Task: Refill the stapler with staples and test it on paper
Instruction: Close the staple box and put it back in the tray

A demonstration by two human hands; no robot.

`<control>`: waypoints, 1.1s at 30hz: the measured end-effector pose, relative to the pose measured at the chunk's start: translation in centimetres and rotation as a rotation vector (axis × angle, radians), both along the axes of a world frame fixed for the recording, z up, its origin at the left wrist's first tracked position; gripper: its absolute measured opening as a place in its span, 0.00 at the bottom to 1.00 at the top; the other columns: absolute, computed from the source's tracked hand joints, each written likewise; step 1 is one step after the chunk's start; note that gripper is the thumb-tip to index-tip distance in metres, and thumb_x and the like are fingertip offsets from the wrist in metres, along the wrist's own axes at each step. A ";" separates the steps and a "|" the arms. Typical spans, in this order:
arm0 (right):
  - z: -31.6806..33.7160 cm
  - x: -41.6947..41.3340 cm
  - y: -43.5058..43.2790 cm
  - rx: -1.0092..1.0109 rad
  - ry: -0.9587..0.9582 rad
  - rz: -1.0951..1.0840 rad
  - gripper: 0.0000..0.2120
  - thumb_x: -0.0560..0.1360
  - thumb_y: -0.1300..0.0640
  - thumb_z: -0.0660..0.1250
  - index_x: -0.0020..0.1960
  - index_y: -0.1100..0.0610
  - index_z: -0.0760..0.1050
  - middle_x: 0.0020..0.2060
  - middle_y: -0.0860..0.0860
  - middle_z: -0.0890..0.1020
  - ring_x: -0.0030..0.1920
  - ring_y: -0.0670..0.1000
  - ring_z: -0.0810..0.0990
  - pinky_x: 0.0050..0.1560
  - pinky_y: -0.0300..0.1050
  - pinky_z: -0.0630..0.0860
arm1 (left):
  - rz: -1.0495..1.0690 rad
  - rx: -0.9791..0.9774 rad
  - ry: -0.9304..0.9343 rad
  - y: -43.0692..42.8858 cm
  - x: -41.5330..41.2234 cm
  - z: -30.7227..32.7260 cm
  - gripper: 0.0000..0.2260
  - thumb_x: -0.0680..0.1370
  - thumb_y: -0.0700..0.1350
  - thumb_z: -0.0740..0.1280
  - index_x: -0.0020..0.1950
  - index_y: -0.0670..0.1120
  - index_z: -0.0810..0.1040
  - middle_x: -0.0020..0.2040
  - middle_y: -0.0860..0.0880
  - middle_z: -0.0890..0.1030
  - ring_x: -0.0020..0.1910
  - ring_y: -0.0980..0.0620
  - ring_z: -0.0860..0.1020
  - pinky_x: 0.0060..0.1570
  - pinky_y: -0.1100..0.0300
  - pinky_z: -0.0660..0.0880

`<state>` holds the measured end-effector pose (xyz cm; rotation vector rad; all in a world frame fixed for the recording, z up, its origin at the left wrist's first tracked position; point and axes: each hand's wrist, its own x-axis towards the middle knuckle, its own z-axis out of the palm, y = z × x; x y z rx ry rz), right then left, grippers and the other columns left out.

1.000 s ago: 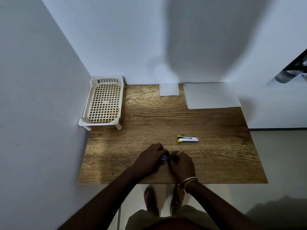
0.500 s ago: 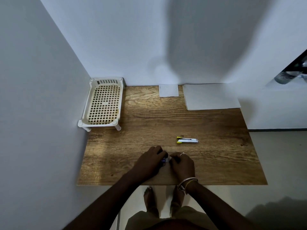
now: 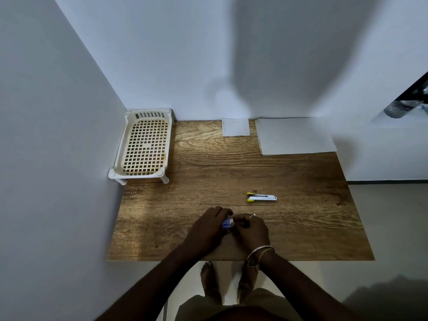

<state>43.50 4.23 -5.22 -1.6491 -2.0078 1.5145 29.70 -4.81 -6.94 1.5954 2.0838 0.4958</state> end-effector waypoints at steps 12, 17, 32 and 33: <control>0.0 -0.2 0.4 -0.190 0.064 -0.148 0.10 0.67 0.66 0.77 0.39 0.50 0.87 0.36 0.53 0.88 0.41 0.57 0.87 0.49 0.53 0.84 | 0.038 -0.005 0.009 -0.2 0.4 -0.2 0.20 0.79 0.53 0.67 0.70 0.54 0.71 0.64 0.54 0.76 0.62 0.52 0.73 0.53 0.57 0.73; 0.0 -0.1 0.1 -0.128 0.018 -0.045 0.10 0.68 0.63 0.76 0.47 0.52 0.88 0.35 0.45 0.87 0.39 0.41 0.85 0.46 0.39 0.81 | 0.040 -0.003 0.025 -0.4 0.6 -0.1 0.21 0.79 0.53 0.68 0.71 0.54 0.71 0.64 0.54 0.76 0.62 0.53 0.72 0.52 0.58 0.72; 0.7 1.1 -0.6 0.261 -0.085 0.142 0.16 0.74 0.58 0.72 0.61 0.52 0.81 0.55 0.49 0.86 0.56 0.49 0.83 0.58 0.39 0.75 | 0.138 -0.028 -0.048 -1.4 0.7 -0.7 0.28 0.76 0.51 0.72 0.75 0.50 0.70 0.71 0.51 0.72 0.66 0.53 0.73 0.58 0.68 0.66; 0.7 1.3 -0.4 0.268 -0.073 0.135 0.17 0.73 0.59 0.73 0.61 0.53 0.81 0.54 0.49 0.86 0.55 0.49 0.84 0.57 0.38 0.74 | 0.134 -0.023 -0.055 -1.7 0.6 -0.6 0.29 0.76 0.51 0.73 0.76 0.50 0.69 0.73 0.50 0.70 0.69 0.53 0.71 0.61 0.67 0.66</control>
